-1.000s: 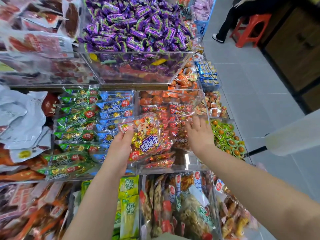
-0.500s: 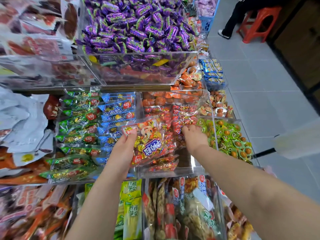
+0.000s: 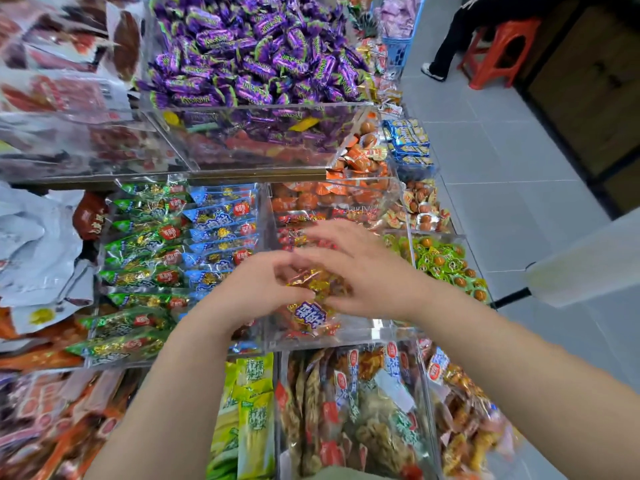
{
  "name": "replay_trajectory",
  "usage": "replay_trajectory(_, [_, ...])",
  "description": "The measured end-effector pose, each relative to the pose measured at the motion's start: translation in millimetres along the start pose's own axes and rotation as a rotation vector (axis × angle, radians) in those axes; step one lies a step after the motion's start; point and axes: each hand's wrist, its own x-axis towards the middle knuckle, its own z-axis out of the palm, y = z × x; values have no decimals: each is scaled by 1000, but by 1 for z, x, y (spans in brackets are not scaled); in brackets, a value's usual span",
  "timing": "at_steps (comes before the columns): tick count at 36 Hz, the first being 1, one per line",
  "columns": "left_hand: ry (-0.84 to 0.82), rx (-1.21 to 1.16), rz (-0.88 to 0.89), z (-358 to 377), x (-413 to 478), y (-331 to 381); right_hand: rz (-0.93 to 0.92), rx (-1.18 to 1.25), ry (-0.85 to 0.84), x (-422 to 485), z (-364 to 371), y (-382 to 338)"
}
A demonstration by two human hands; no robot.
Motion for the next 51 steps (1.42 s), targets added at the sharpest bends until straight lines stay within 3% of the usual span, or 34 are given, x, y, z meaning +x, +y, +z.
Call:
replay_trajectory(4, [43,60,-20,8,3,5,239,114,-239,-4,6,4])
replay_trajectory(8, [148,-123,-68,11,1,-8,548,45,-233,-31,14,22])
replay_trajectory(13, [546,357,-15,0,11,-28,937,47,-54,-51,35,33])
replay_trajectory(16, [438,706,-236,-4,25,-39,1074,96,-32,-47,52,34])
replay_trajectory(19, [372,848,-324,2,34,-51,1181,247,-12,-39,65,34])
replay_trajectory(25, [395,907,-320,7,39,-58,1081,91,-68,-34,76,34])
replay_trajectory(30, [432,941,-319,13,39,-61,789,-403,-250,-35,86,39])
replay_trajectory(33, [479,958,-306,15,40,-63,722,-519,-328,-30,91,44])
replay_trajectory(39, [502,972,-306,18,44,-67,603,-405,-435,-27,118,47])
replay_trajectory(42, [505,976,-306,19,45,-68,638,-455,-526,-28,127,49])
replay_trajectory(51, [524,963,-286,18,44,-69,629,-452,-552,-29,122,71])
